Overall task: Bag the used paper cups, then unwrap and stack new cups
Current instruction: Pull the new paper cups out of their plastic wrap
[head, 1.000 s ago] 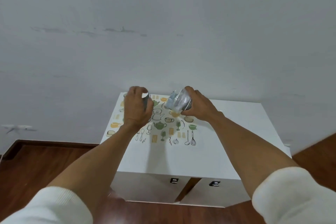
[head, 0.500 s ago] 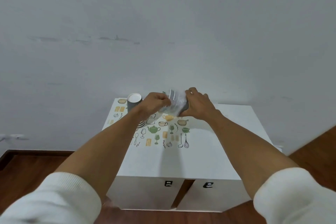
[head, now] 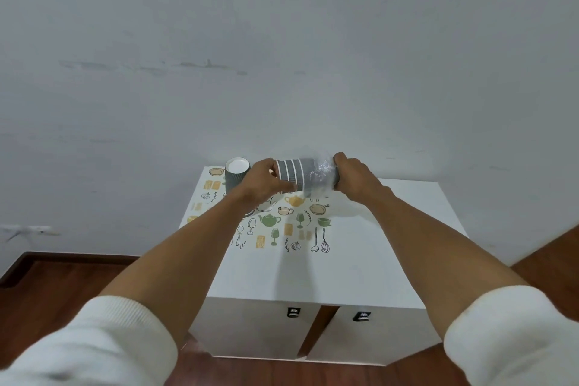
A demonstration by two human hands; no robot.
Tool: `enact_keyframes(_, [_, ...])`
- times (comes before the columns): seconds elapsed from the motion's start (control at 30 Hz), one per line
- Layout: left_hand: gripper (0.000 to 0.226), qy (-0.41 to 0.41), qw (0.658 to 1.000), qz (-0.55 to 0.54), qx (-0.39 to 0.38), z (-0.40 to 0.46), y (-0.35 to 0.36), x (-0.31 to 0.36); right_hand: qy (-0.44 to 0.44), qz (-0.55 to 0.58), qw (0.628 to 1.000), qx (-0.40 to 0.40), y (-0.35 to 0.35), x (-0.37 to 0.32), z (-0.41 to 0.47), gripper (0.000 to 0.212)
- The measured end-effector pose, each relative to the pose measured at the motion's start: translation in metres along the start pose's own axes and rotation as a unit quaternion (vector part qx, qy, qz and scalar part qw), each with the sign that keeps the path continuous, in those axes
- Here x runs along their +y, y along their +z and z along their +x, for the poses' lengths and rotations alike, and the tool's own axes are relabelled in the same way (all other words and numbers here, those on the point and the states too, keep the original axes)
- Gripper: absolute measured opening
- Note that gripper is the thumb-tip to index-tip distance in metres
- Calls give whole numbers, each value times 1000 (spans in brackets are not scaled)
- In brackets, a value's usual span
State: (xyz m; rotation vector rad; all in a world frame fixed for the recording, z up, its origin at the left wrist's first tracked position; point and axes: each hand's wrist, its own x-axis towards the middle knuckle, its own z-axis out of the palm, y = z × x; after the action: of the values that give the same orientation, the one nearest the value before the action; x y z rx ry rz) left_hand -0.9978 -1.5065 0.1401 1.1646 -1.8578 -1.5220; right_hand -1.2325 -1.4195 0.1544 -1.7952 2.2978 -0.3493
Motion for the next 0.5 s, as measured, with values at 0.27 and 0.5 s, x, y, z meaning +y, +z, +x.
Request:
enact_keyframes(0.27, [58, 3, 982, 179, -62, -12, -2, -3, -52, -30, 997, 37, -5, -20, -4, 27])
enact_keyframes(0.5, [52, 50, 980, 183, 65, -25, -22, 6, 62, -2, 991, 120, -5, -31, 5, 21])
